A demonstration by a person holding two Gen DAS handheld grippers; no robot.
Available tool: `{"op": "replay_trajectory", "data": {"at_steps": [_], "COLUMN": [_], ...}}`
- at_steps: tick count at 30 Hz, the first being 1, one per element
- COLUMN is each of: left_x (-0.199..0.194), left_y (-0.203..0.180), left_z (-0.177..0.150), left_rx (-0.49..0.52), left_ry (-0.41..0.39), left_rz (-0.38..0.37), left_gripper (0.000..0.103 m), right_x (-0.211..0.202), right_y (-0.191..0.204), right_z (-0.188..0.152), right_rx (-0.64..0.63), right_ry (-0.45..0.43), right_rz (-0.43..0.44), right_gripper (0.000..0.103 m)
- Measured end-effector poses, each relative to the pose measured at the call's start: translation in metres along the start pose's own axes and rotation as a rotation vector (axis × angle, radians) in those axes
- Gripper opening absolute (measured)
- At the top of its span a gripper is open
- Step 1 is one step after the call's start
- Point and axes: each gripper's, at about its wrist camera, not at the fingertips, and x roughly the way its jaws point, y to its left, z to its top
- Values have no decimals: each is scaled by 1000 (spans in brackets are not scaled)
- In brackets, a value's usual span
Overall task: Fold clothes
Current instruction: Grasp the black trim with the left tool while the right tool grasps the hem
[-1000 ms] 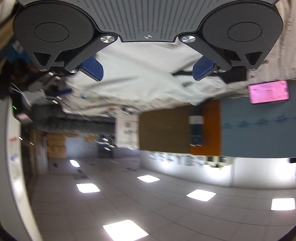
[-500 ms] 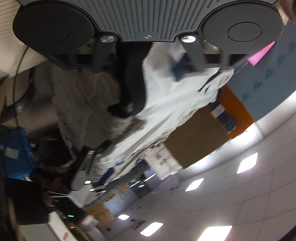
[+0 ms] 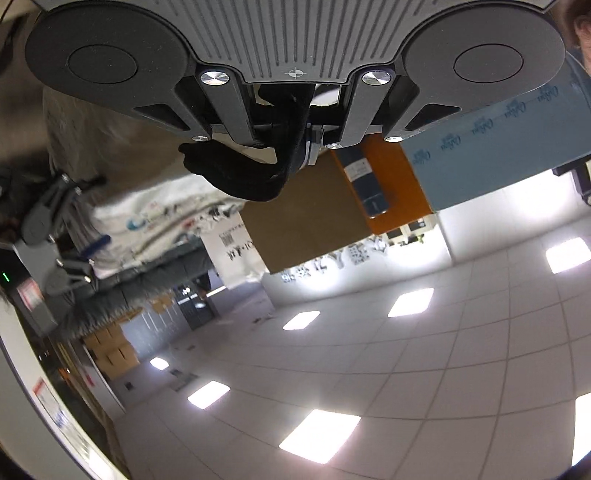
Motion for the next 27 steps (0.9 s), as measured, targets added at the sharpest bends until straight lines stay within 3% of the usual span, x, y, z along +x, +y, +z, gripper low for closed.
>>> {"op": "replay_trajectory", "data": {"at_steps": [3,5,7,8,10,14,17,22,27], "left_x": [8,12,16,17,25,50,78,130,166], "left_y": [6,10,15,17,24,48,69,98,117], "left_z": [2,2,2,2,0,4,3,-16,-46], "left_rx": [9,13,16,18,38,57,56,28,-45], "left_ry": [4,16,28,34,57,87,137,285,392], "left_rz": [-2,-13,-24,-30,-43,-95,-142,-277,-318], "left_gripper": [7,7,7,7,7,7,7,8,21], "right_x": [1,2,6,9,14,28,51,102,139], "right_y": [-5,-9,-16,-22,-37,-66,-81,-92,-99], "right_z": [0,1,3,4,11,36,53,67,64], "right_rx": [-38,-61,-58,-44,3,41,39,26,98], "right_ry": [-5,-6,4,10,1,-81,-92,-3,78], "right_rz": [4,9,52,86,131,179,217,302,371], "right_gripper": [75,46,37,20,7,3,3,3,4]}}
